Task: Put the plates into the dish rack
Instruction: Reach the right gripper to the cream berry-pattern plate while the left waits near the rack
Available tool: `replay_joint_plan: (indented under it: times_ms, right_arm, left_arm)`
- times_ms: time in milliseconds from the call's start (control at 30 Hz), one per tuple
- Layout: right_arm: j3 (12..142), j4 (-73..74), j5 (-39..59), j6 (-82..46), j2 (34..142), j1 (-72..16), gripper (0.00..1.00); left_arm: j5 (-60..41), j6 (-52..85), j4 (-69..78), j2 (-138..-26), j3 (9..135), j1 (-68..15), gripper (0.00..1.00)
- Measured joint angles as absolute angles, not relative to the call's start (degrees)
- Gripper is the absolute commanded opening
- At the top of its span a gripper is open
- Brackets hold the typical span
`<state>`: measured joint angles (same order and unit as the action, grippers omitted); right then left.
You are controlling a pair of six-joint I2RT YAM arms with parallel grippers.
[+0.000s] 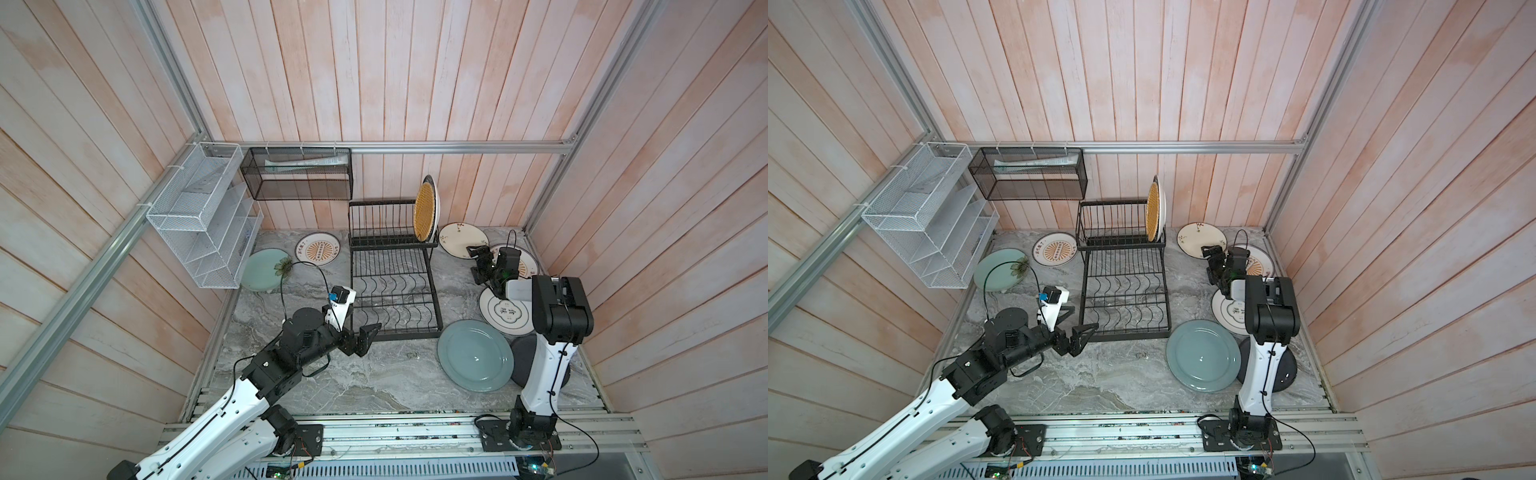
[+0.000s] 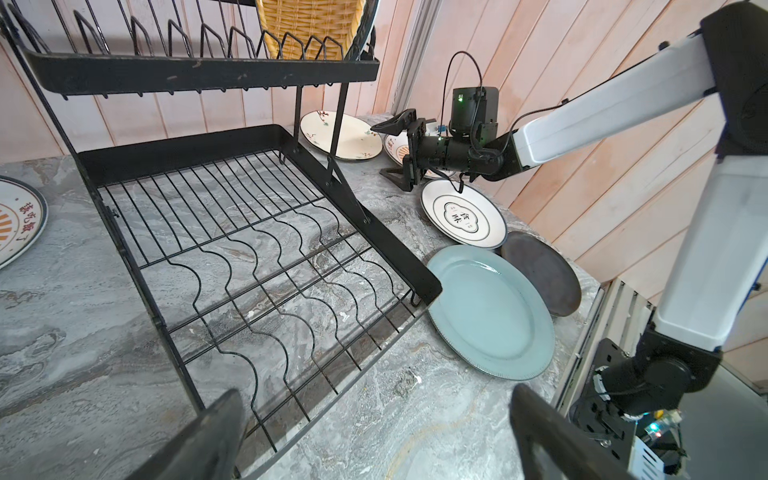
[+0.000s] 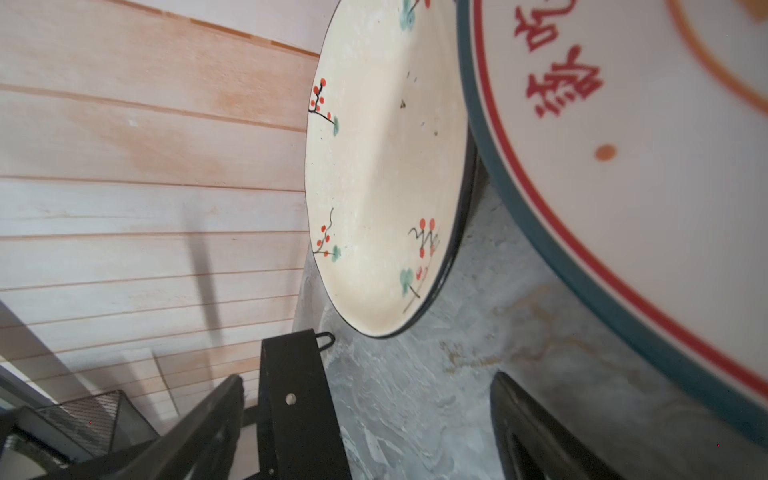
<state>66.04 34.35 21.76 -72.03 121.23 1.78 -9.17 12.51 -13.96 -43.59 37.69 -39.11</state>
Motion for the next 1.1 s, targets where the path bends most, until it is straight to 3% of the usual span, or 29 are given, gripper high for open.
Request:
replay_joint_plan:
  times_ms: [767,1100]
  right_arm:
    - [85.89,24.14,19.38,-81.12,133.08,2.46,0.83]
    - [86.11,31.38,19.57,-82.94,135.5,2.39,0.82]
  left_arm:
    - [-10.02,12.73,-12.4,-43.75,37.47,-38.94,1.0]
    - [-10.04,12.82,-12.34,-44.31,37.39,-38.17,1.0]
